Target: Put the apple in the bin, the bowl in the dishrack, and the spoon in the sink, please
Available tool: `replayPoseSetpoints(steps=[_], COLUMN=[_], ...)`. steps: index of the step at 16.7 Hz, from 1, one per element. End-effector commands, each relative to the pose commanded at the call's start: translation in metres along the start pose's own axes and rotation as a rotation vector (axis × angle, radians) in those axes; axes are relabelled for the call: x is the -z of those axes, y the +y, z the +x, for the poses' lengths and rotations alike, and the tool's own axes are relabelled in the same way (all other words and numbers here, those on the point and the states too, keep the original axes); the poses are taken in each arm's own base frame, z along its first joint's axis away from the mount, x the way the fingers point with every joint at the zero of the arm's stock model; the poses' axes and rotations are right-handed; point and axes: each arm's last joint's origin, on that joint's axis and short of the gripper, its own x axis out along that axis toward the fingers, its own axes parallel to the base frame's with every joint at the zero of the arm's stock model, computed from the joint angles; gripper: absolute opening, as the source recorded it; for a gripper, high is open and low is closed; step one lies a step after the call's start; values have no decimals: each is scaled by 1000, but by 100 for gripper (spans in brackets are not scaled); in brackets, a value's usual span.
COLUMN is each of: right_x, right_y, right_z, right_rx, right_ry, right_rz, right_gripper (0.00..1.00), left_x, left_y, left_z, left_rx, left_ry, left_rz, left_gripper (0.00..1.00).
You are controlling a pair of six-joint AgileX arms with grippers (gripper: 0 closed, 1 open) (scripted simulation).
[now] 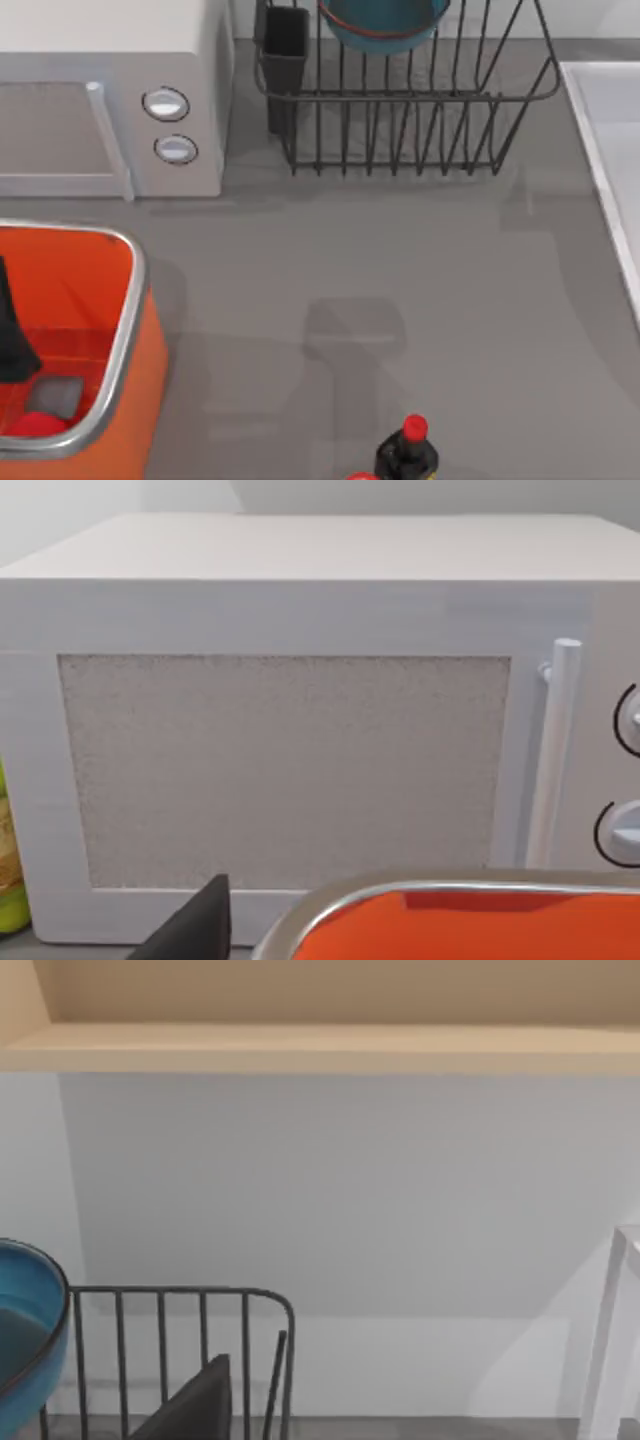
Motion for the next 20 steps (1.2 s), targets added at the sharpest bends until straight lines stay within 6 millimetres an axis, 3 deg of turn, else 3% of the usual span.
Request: replayPoseSetpoints(steps=[9,20], right_x=[32,94], right_y=[-31,-52], right_z=[-54,-99], right_rx=[-1,-5], right_ry=[0,-6], right_rz=[1,4], right_gripper=[100,100], left_x=[0,0], left_y=[0,0], left_z=[0,0], left_rx=[0,0], left_ry=[0,0], left_rz=[0,0], left_gripper=[100,100])
